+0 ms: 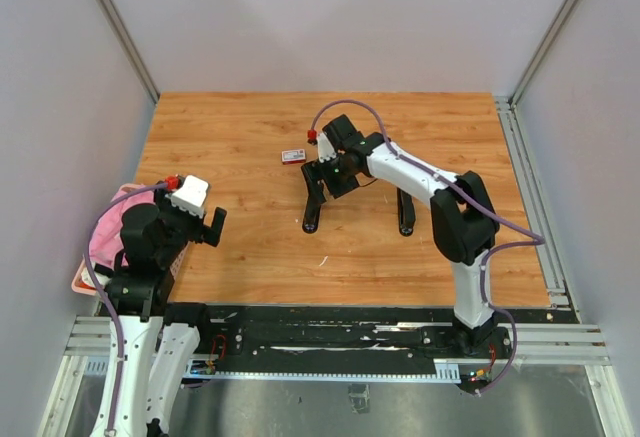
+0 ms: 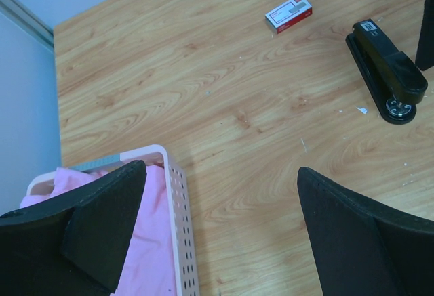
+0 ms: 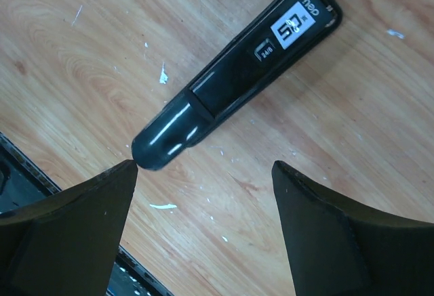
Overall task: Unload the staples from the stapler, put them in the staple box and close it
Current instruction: Adjust the stapler at the center of the board.
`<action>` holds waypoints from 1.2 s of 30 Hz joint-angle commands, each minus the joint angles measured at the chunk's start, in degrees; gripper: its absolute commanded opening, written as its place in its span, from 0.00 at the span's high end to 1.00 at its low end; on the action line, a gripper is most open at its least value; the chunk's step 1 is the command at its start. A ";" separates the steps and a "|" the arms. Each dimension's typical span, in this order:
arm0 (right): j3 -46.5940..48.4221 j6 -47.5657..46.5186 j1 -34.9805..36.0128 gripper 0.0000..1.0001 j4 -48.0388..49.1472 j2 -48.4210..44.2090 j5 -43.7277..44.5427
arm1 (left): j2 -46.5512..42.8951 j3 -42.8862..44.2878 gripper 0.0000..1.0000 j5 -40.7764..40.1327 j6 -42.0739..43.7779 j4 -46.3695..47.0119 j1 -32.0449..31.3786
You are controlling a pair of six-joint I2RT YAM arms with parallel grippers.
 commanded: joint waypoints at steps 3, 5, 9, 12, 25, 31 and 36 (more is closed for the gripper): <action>6.10 5.06 1.83 0.17 -4.54 4.95 -0.25 | 0.34 -0.41 0.02 -0.90 0.06 1.81 0.31; 7.13 5.12 2.23 0.17 -4.72 5.94 0.11 | 0.56 -0.61 0.02 -0.81 0.04 1.98 0.31; 8.28 5.12 3.07 0.17 -4.74 7.41 1.42 | 0.54 -0.94 0.02 -1.23 0.04 2.24 0.32; 8.92 4.40 4.19 0.17 -5.06 8.35 4.38 | 0.43 -0.83 0.02 -1.13 0.03 2.28 0.36; 12.49 -2.71 10.99 0.17 -8.02 11.02 18.16 | -0.45 -0.96 0.02 -1.16 -0.13 2.26 0.35; 12.53 -5.98 13.95 0.24 -8.04 11.01 26.08 | -0.73 -0.95 0.02 -1.14 -0.11 2.28 0.36; 11.74 -7.20 14.66 0.33 -8.08 10.18 30.64 | -1.07 -1.05 0.02 -1.01 -0.17 2.19 0.31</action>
